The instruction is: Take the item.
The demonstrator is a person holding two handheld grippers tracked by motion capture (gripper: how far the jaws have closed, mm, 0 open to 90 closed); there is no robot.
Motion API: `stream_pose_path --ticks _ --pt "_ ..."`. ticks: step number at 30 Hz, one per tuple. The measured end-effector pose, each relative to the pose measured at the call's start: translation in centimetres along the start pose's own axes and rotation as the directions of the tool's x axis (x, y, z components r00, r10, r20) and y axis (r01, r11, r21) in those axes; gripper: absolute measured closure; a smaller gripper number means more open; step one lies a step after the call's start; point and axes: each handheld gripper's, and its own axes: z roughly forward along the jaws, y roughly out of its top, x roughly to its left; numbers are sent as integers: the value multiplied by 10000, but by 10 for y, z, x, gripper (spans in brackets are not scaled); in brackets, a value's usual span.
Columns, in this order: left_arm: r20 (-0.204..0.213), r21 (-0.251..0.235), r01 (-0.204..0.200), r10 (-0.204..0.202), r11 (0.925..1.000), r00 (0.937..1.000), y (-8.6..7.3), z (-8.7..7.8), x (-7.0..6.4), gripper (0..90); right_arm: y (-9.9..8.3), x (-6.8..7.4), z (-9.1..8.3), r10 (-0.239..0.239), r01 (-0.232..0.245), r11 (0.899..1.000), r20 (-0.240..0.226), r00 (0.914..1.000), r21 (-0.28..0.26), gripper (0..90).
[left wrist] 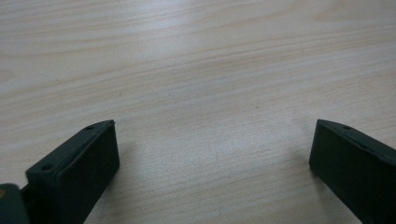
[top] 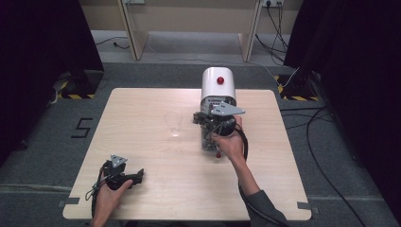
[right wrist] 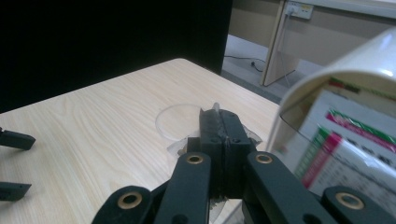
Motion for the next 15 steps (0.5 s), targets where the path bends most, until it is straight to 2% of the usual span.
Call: stream_pose_path --ticks 15 --pt "9 2 16 -16 10000 10000 0 0 0 12 23 17 41 -452 459 9986 -292 9986 266 900"
